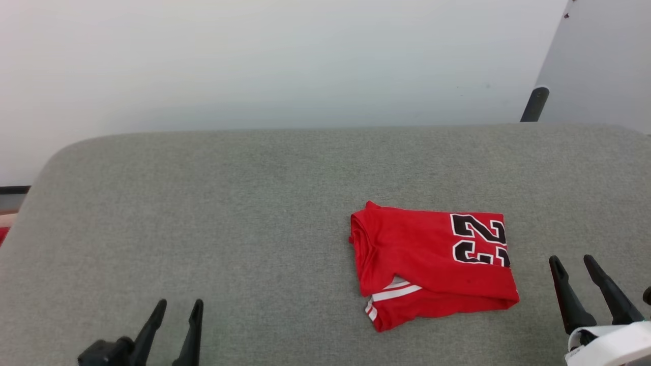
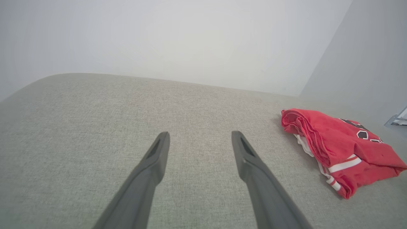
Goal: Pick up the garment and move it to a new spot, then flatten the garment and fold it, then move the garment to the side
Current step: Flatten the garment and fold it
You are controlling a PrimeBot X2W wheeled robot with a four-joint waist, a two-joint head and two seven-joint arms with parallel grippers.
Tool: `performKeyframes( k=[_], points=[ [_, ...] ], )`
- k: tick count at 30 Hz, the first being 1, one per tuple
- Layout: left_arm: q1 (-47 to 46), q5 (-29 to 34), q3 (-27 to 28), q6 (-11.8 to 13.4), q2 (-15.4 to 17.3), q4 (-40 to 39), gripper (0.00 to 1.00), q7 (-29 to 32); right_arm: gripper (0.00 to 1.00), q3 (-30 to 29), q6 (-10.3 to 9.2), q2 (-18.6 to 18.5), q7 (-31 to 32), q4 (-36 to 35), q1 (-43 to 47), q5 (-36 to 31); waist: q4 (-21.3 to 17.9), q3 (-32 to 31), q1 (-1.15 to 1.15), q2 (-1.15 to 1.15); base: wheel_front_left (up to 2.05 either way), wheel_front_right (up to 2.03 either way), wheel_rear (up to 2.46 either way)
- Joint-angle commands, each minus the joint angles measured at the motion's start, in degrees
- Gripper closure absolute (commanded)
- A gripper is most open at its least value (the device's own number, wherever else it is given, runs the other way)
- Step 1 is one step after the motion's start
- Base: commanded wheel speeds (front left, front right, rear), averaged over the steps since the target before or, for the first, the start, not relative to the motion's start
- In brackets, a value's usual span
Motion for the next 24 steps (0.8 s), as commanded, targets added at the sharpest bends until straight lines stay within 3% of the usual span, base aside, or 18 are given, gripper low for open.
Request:
performKeyframes(
  k=[1,14,24],
  points=[
    [1.6,1.0,0.4,0.1,-0.1,-1.1,0.00,0.1,0.00,-0.5,0.02,0.4,-0.1,-1.0,1.4,-1.0,0.5,-0.4,0.00,0.00,0.00,0.00,0.00],
    [9.3,3.9,3.6,0.1,-1.2,-7.9,0.00,0.1,0.00,-6.5,0.02,4.2,1.5,-9.0,9.5,-5.5,1.7,-0.1,0.00,0.00,0.00,0.00,0.00],
    [9.8,4.6,3.7,0.1,-1.8,-8.9,0.00,0.1,0.00,-8.0,0.02,5.4,3.3,-11.6,11.3,-8.9,1.9,0.0,0.00,0.00,0.00,0.00,0.00]
  ],
)
